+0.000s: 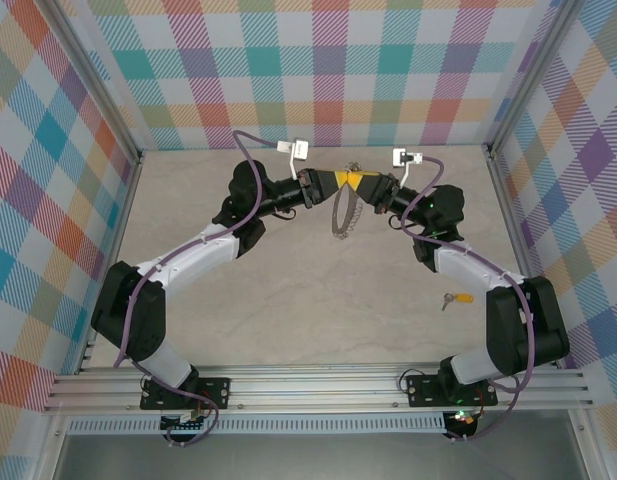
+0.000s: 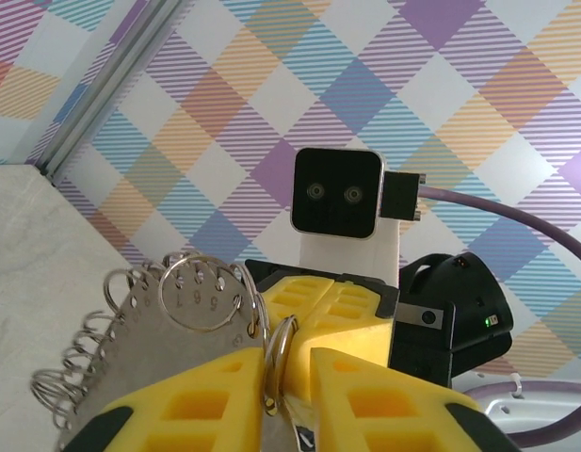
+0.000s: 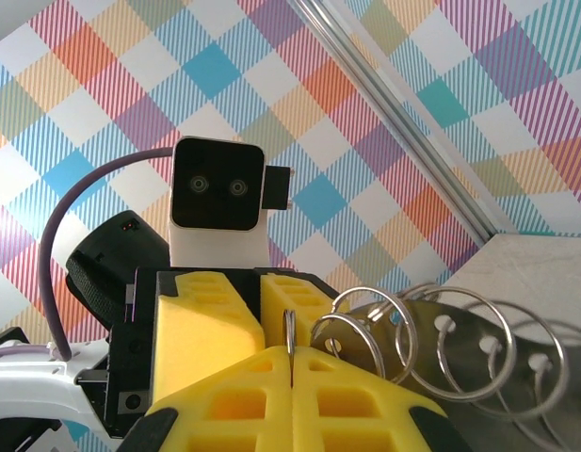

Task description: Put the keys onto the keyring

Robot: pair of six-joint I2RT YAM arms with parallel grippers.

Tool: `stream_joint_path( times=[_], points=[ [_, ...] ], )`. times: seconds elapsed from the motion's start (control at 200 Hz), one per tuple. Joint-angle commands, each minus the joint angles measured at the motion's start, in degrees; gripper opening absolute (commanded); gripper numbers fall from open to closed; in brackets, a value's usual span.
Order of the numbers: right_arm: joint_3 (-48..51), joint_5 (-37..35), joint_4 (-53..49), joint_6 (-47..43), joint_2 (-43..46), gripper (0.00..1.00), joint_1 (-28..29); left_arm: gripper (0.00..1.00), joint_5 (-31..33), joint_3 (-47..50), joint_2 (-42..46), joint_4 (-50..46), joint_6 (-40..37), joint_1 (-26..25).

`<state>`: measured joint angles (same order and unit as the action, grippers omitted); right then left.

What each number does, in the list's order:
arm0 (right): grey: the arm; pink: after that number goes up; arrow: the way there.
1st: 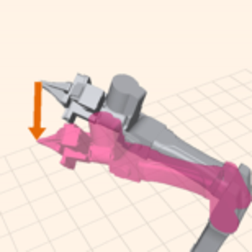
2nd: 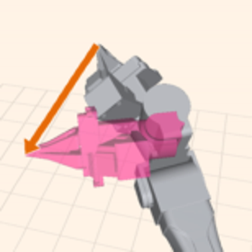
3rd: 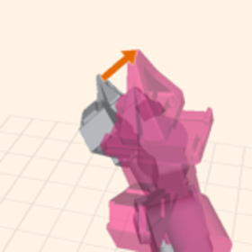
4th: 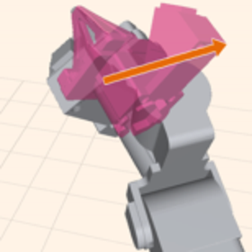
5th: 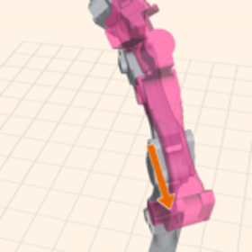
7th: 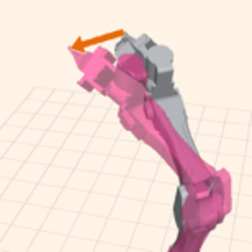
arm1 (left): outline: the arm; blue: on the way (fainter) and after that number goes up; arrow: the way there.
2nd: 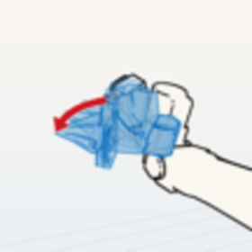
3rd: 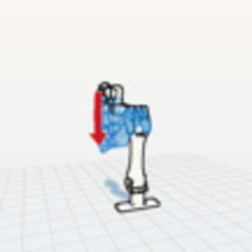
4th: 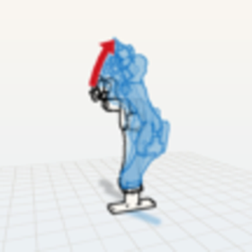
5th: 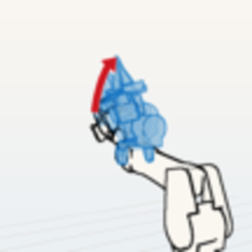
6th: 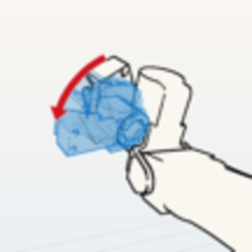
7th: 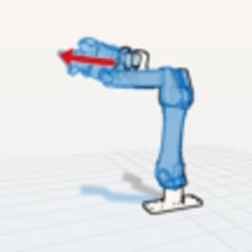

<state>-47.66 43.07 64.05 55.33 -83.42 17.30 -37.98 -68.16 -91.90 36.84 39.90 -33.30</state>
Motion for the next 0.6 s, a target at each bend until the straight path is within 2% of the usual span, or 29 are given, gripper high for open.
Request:
stream_joint_path(
  times=[0.0,0.125,0.17,0.245,0.325,0.425,0.595],
  points=[
    [-1.12,0.32,3.10,0.64,-0.50,0.00,0.54,0.13,-0.66,-1.58,-0.21,3.77,0.04,-0.71],
    [-1.05,0.44,2.36,0.40,-0.38,0.00,0.41,0.00,-0.51,-1.54,-0.13,3.23,-0.60,-0.71],
    [-1.10,0.27,1.08,0.18,-0.05,0.00,0.38,0.00,-0.52,-1.54,0.03,2.55,-1.17,-0.69],
    [-1.03,0.13,-2.48,-0.46,1.22,0.28,-0.26,0.00,-0.60,-1.79,0.57,0.21,-3.28,-0.71],
    [-0.95,0.64,-7.06,-1.24,3.59,0.42,-1.73,0.00,-0.99,-2.19,1.70,-3.62,-6.42,-0.63],
    [-1.11,1.43,-14.65,-3.53,7.52,0.45,-3.94,0.00,-2.35,-3.21,3.13,-9.01,-11.58,-0.28],
    [-4.23,4.22,-30.32,-10.61,13.09,0.43,-5.18,0.00,-6.96,-7.86,4.62,-24.27,-24.45,0.11]
  ],
)
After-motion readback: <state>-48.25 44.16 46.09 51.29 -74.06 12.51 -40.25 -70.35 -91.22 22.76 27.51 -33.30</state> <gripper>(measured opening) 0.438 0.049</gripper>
